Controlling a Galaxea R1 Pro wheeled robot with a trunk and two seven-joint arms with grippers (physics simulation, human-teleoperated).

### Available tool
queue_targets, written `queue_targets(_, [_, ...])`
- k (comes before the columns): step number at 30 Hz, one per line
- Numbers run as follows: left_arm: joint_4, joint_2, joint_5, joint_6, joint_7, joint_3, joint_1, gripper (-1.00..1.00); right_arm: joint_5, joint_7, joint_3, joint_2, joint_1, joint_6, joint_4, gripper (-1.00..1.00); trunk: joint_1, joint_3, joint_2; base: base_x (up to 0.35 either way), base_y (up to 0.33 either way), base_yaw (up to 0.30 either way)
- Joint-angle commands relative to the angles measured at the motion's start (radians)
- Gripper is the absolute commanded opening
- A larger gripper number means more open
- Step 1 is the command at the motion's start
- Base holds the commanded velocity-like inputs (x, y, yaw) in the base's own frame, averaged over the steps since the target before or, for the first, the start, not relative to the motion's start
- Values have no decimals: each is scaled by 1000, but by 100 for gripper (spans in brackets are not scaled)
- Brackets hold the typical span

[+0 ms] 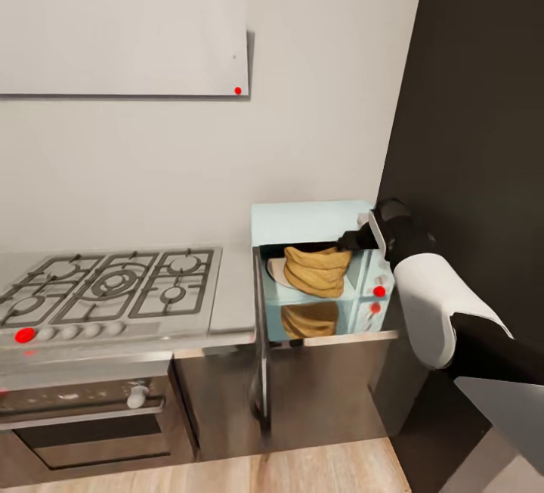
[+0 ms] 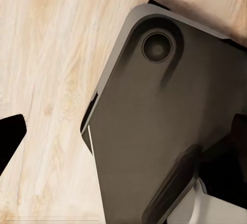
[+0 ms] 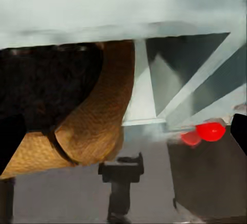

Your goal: In the kitchen, take the popcorn bag from the countertop, put it into the microwave, and heat it until the popcorn is cooked so the cooked popcorn ends up inside the bag.

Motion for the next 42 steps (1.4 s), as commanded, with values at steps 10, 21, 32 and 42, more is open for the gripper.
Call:
queue_targets(10, [0,0,-2,-2,1,-2,-1,100,11,11,-10,-5,34,3,-7,100,0,-1,-1,-243,0,0])
queue_targets(21, [1,1,1,-2,1,-5,0,100,10,124,-10,-5,183,3,-5,100,0,-1,-1,-1,0,0])
queue_targets(32, [0,1,-2,-2,1,-4,0,100,11,332,-15,-5,386,-382,-292,100,0,-1,-1,0,0,0])
queue_targets(42, [-1,0,-5,-2,1,-4,0,100,-44,324,-63,9,599,-646,-436,100,0,-1,-1,0,0,0])
